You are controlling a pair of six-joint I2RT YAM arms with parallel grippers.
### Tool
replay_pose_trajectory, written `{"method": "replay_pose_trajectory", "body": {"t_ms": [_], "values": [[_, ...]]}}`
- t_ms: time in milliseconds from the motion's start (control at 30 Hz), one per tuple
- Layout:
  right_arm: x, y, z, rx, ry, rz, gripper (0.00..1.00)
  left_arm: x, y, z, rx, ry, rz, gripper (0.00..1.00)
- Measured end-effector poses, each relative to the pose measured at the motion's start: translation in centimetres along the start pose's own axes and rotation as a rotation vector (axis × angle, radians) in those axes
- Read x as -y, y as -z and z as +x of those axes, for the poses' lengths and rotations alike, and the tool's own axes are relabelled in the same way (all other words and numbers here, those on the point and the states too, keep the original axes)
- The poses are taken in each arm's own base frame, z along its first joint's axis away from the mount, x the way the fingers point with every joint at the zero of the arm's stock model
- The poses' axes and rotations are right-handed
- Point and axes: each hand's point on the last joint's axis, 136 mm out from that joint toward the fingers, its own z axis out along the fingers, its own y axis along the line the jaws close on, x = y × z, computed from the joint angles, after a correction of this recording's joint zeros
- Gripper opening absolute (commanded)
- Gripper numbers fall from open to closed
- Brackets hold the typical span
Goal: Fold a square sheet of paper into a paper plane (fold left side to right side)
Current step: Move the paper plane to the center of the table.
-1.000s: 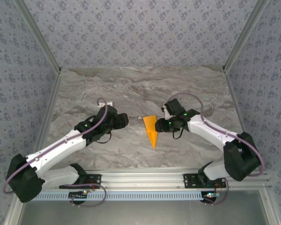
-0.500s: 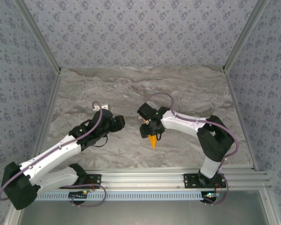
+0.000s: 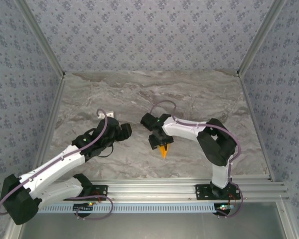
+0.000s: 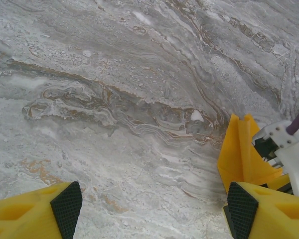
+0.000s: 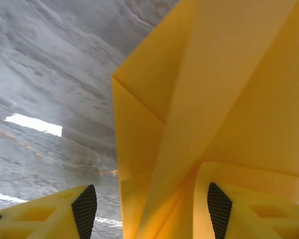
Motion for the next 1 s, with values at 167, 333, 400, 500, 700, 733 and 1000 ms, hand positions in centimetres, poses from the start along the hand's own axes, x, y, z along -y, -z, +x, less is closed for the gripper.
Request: {"method": "replay_pose_trajectory", "body": {"t_ms": [167, 333, 400, 500, 700, 733, 1000], "values": [[0.7, 0.1, 0.2, -0.009, 0.005, 0.042, 0.59, 0.0, 0.0, 0.0, -0.001, 0.001, -0.002, 0.79], [1.1, 0.3, 0.0, -0.002, 0.008, 0.062, 0.50, -0.2, -0.3, 0.2, -0.008, -0.002, -0.011, 0.79], [1.2, 0.3, 0.1, -0.003, 0.010, 0.069, 0.47, -0.2, -0.3, 0.2, -0.010, -0.002, -0.013, 0.80], [1.4, 0.3, 0.1, -0.004, 0.014, 0.079, 0.39, -0.3, -0.3, 0.2, -0.011, -0.002, -0.014, 0.80], [1.7, 0.7, 0.0, 0.006, 0.016, 0.086, 0.14, -0.3, -0.3, 0.2, -0.011, -0.002, -0.014, 0.80], [1.7, 0.9, -0.1, 0.012, 0.012, 0.084, 0.10, -0.3, -0.3, 0.2, -0.011, -0.002, -0.014, 0.80], [2.9, 3.7, -1.3, 0.093, -0.072, -0.025, 0.05, -0.3, -0.4, 0.3, -0.012, -0.003, -0.015, 0.80]]}}
